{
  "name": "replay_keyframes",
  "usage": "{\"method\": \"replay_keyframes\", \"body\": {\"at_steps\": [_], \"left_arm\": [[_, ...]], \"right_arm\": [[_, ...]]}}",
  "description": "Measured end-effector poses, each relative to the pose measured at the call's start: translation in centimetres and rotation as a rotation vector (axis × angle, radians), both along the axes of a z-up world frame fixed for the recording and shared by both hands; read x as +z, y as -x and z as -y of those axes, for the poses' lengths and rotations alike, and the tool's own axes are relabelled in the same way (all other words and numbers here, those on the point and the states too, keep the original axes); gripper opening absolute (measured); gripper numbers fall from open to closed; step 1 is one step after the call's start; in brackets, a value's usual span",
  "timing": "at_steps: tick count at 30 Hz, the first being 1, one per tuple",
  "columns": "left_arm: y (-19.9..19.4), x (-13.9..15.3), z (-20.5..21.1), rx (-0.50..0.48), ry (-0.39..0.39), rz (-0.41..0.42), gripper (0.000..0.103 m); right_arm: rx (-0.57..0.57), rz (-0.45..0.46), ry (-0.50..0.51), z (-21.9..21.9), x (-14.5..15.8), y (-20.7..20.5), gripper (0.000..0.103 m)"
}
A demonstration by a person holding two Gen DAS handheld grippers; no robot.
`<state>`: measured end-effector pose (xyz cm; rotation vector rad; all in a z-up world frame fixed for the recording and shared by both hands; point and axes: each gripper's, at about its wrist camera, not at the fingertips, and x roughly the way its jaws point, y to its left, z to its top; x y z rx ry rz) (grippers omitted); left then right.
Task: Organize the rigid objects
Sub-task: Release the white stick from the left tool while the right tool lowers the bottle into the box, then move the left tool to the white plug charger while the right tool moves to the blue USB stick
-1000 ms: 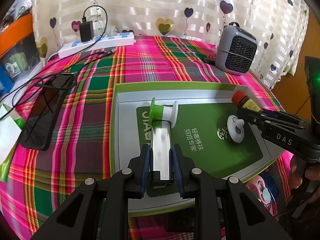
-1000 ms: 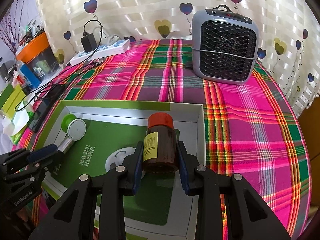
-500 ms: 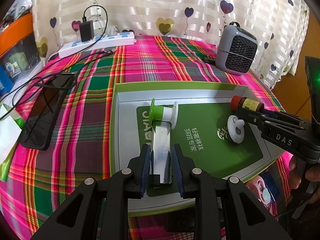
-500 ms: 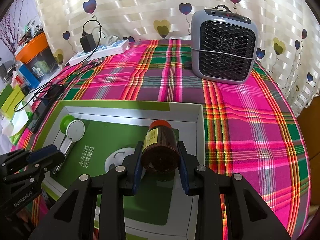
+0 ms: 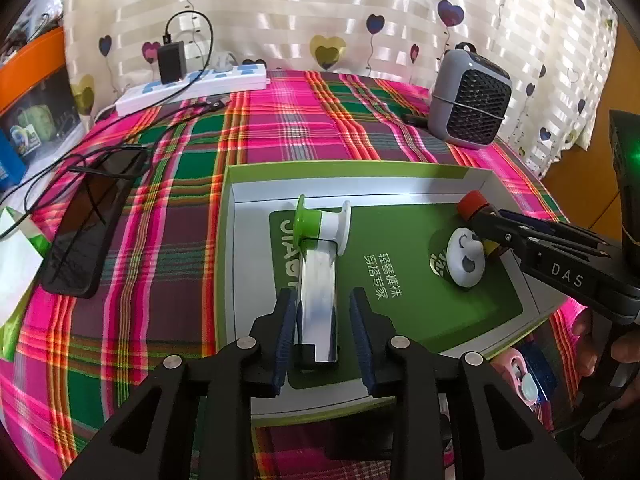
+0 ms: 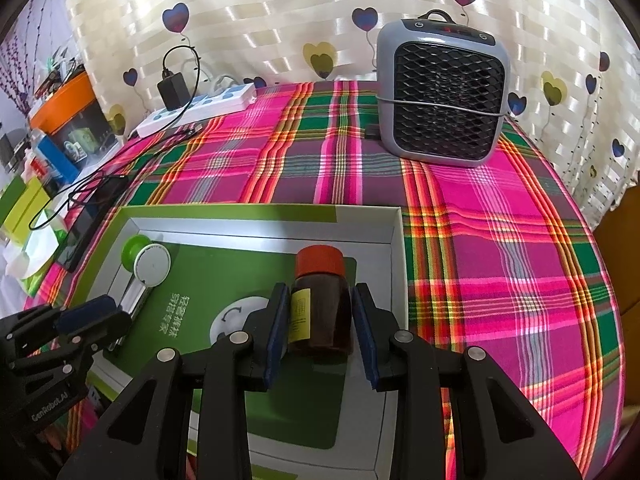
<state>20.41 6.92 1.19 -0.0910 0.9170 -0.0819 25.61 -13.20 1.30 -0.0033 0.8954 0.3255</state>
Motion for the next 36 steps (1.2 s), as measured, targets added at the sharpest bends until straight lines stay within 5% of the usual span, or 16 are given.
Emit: {"method": "replay_keyframes", "body": {"at_steps": [36], "left_arm": [[8.1, 3.8, 0.9, -0.022, 0.04, 0.086, 0.03]], "right_arm": [[-0.034, 0.104, -0.028, 2.0, 3.1, 8.4, 0.04]]}}
